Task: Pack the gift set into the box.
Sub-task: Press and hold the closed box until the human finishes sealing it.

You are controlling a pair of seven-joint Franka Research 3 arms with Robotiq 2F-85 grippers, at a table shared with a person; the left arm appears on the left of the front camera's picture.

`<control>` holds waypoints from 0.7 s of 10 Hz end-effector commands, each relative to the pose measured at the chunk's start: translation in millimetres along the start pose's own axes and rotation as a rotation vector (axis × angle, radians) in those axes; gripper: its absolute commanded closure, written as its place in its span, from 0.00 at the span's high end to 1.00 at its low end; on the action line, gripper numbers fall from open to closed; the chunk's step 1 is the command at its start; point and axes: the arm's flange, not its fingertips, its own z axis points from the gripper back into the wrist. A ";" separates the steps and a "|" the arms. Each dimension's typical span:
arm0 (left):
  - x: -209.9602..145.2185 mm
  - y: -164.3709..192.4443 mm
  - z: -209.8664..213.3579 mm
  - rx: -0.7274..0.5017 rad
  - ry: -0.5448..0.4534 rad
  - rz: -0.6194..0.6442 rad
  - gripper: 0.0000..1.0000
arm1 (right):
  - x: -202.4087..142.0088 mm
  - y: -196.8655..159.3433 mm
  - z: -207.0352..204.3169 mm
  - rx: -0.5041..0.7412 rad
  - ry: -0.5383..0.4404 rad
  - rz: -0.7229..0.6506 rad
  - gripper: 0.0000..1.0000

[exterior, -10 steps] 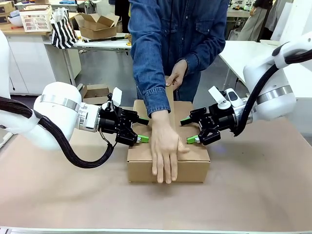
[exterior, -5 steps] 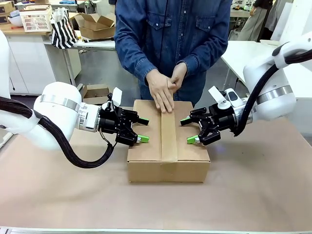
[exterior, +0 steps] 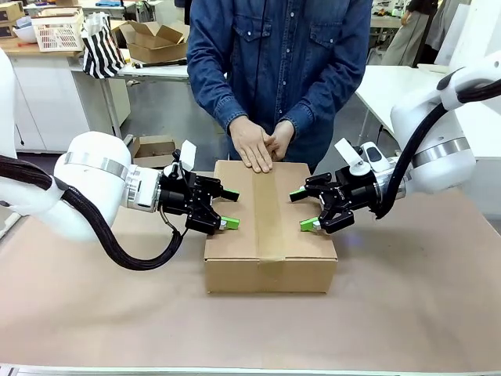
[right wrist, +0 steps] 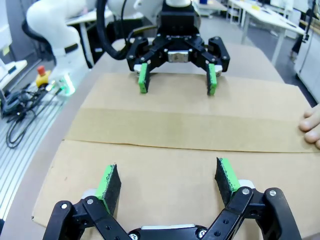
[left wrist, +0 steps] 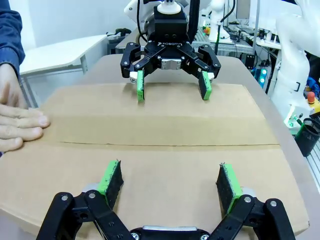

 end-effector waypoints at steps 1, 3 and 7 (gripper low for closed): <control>0.2 -2.2 0.6 0.008 0.007 -0.015 1.00 | -0.4 -0.1 -0.1 0.001 0.006 -0.002 1.00; 0.2 -2.2 0.6 0.008 0.007 -0.015 1.00 | -0.4 -0.1 -0.1 0.001 0.006 -0.002 1.00; 0.2 -2.2 0.6 0.008 0.007 -0.015 1.00 | -0.4 -0.1 -0.1 0.001 0.006 -0.002 1.00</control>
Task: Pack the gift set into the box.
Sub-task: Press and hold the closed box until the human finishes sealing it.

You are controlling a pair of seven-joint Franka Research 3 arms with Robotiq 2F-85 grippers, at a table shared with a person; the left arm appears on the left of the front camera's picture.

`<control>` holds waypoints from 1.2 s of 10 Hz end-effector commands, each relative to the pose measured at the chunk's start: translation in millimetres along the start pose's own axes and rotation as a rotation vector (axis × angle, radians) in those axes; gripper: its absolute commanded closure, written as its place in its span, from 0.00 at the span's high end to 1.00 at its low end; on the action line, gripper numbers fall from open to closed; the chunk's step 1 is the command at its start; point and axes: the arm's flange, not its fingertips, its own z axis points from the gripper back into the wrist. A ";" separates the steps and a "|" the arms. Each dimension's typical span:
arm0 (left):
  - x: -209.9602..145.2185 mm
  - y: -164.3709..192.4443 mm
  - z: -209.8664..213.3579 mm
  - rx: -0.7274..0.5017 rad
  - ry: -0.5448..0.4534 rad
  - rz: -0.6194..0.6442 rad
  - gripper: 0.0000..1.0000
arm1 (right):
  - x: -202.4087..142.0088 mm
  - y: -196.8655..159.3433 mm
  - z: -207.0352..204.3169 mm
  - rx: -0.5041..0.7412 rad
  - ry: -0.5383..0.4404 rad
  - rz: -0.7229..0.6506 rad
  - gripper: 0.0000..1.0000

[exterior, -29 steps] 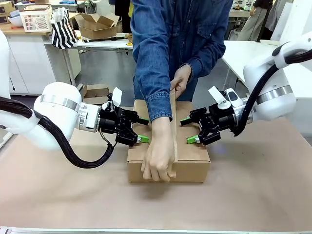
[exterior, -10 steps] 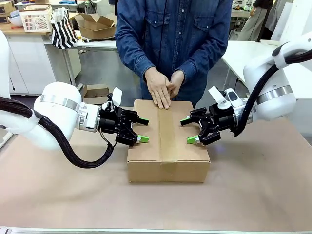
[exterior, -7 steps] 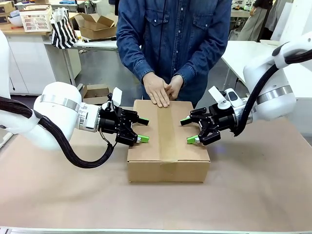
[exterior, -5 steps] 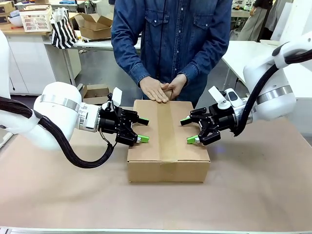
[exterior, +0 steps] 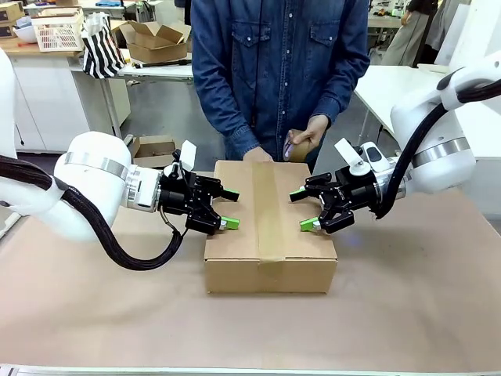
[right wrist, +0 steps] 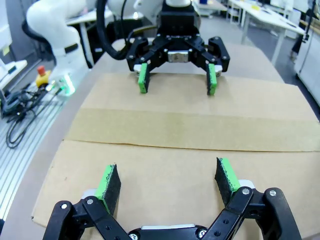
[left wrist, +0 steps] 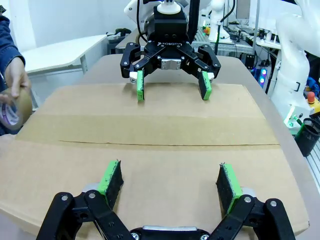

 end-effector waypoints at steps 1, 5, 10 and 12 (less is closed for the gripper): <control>0.1 -2.1 0.8 0.008 0.007 -0.015 1.00 | -0.4 -0.1 0.0 0.001 0.006 -0.002 1.00; 0.1 -2.1 0.8 0.008 0.007 -0.015 1.00 | -0.4 -0.1 0.0 0.001 0.006 -0.002 1.00; 0.1 -2.1 0.8 0.008 0.007 -0.015 1.00 | -0.4 -0.1 0.0 0.001 0.006 -0.002 1.00; 0.1 -2.1 0.8 0.008 0.007 -0.015 1.00 | -0.4 -0.1 0.0 0.001 0.006 -0.002 1.00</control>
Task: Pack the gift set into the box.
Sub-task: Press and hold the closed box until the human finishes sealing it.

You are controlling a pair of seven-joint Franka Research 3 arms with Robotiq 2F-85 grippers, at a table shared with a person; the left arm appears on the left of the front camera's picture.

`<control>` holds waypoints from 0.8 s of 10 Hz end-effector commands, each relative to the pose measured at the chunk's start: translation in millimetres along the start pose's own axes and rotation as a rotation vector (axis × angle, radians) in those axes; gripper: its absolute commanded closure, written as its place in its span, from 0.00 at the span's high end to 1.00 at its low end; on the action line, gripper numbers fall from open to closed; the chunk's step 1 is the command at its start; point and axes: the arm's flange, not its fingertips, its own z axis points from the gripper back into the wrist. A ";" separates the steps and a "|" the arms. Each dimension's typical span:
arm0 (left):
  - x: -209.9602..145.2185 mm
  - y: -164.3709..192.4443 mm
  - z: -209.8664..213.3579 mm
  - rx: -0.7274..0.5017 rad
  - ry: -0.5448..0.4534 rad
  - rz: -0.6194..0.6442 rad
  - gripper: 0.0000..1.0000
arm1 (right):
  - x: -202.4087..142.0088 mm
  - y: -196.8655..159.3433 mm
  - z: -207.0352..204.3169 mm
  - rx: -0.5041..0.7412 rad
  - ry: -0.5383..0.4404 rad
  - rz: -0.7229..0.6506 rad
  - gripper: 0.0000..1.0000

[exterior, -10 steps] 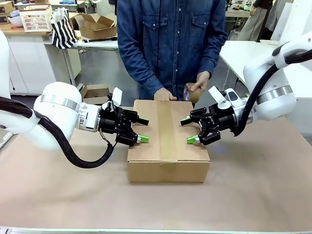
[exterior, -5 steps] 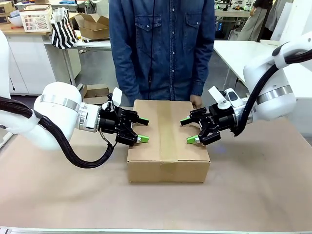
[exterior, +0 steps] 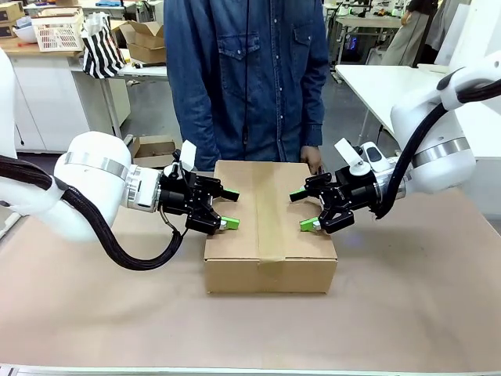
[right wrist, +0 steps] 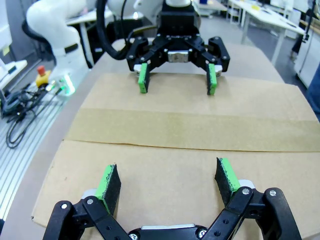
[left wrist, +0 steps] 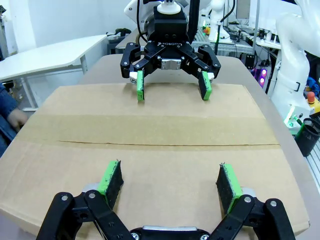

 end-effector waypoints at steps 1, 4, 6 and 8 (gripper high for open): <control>0.1 -2.1 0.8 0.008 0.007 -0.015 1.00 | -0.4 -0.1 0.0 0.001 0.006 -0.002 1.00; 0.1 -2.1 0.8 0.008 0.007 -0.015 1.00 | 0.0 0.0 0.0 0.000 0.000 0.000 1.00; 14.0 4.7 3.1 -0.059 -0.068 0.064 1.00 | 12.1 -9.5 -2.4 0.024 -0.074 -0.118 1.00; 63.7 10.2 23.5 -0.080 -0.115 0.172 1.00 | 61.4 -10.1 5.0 -0.019 -0.141 -0.357 1.00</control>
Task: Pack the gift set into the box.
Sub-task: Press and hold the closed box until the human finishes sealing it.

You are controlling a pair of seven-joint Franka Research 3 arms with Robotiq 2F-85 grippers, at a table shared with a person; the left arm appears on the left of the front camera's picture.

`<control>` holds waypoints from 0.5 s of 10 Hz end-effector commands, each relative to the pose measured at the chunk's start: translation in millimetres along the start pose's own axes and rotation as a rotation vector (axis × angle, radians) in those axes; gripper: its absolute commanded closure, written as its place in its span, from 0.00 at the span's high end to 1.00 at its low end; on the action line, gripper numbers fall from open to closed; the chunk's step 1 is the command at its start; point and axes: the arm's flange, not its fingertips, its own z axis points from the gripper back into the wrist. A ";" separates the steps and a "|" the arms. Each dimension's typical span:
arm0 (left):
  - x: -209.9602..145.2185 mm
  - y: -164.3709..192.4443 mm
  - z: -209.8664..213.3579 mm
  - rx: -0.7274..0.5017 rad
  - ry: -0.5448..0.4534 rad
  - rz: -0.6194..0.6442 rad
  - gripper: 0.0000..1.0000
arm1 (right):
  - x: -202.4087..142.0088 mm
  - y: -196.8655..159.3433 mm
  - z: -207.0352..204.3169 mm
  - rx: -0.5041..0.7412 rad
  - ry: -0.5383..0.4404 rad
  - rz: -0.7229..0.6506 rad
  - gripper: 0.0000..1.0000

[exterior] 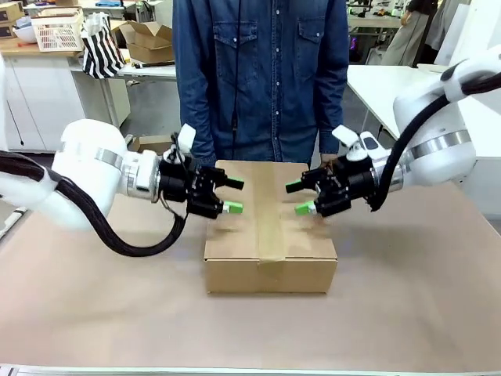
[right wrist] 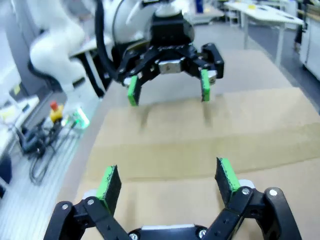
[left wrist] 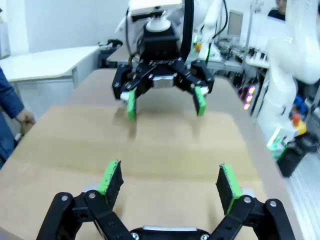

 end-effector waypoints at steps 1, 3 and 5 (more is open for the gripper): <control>47.2 -6.5 26.4 -0.019 -0.035 0.208 1.00 | 53.4 19.1 3.8 -0.069 -0.130 -0.275 1.00; 61.4 -41.4 41.6 -0.084 -0.083 0.539 1.00 | 65.7 64.9 12.7 -0.018 -0.248 -0.588 1.00; 60.8 -82.2 60.1 -0.176 -0.139 0.724 1.00 | 54.5 112.9 34.6 -0.020 -0.251 -0.813 1.00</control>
